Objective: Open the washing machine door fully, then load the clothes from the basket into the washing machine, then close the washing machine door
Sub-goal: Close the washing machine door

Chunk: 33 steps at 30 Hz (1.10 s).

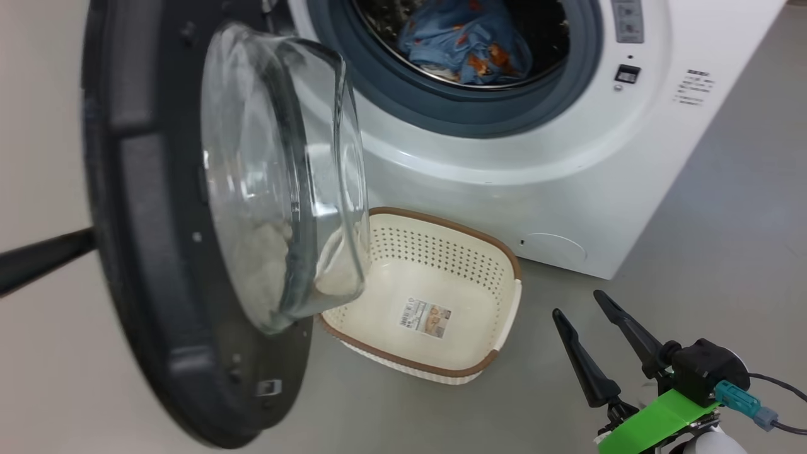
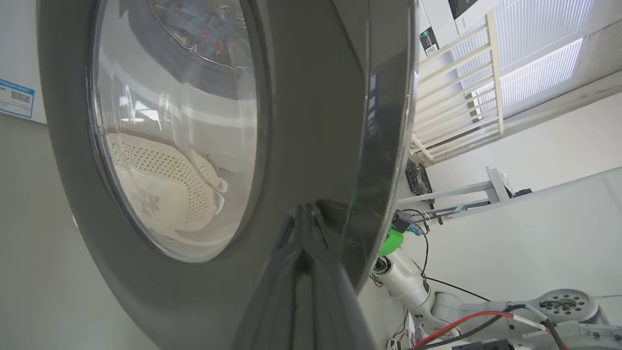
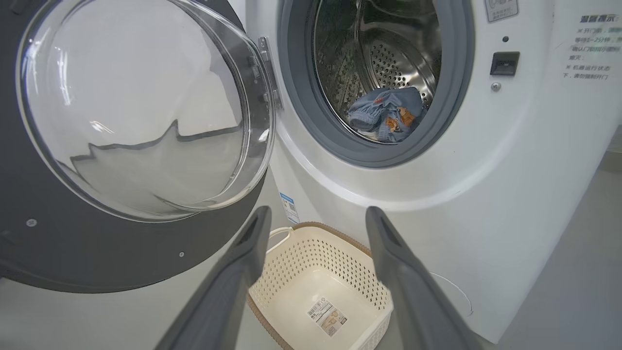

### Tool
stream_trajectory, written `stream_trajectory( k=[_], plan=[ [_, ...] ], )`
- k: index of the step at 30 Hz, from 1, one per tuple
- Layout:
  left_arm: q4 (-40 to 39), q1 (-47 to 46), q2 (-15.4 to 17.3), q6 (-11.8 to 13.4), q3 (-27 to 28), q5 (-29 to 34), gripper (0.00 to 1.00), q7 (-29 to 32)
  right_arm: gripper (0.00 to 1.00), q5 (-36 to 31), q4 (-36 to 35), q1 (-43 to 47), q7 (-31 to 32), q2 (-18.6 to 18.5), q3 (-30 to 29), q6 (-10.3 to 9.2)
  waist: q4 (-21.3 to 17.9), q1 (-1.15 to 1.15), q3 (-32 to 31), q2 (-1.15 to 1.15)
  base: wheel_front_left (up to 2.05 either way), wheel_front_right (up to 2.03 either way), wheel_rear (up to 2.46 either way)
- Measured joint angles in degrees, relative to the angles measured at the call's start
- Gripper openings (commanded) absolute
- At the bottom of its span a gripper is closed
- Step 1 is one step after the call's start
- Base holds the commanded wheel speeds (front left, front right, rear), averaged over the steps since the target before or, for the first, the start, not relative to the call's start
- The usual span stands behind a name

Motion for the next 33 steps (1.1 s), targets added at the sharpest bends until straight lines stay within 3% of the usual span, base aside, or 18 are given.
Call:
stream_trajectory(
  k=[7,15,21,33],
  plan=[
    [-4.57,-0.29,-5.41,0.00,-0.41,0.64,0.00,1.59,1.00,-0.13,-0.57,0.00,0.00,0.89,-1.19,0.00,-3.07,0.00,0.44,0.00,0.00,0.00,0.00],
    [-4.68,-4.35,-10.56,0.00,-1.77,3.53,0.00,0.51,1.00,-0.74,-1.33,-0.02,0.00,2.48,-1.72,0.00,-7.27,0.00,1.66,0.00,0.00,0.00,0.00],
    [-3.61,-8.17,-13.24,0.00,-2.10,4.66,0.00,-0.42,1.00,-1.52,-1.83,-0.15,0.00,3.53,-2.90,0.00,-10.23,0.00,3.43,0.00,0.00,0.00,0.00],
    [0.62,-16.10,-15.62,0.00,-3.02,9.98,0.00,-4.56,1.00,-2.83,-2.90,-2.79,0.00,6.72,-3.22,0.01,-16.47,0.00,7.57,0.00,0.00,0.00,0.00]
  ],
)
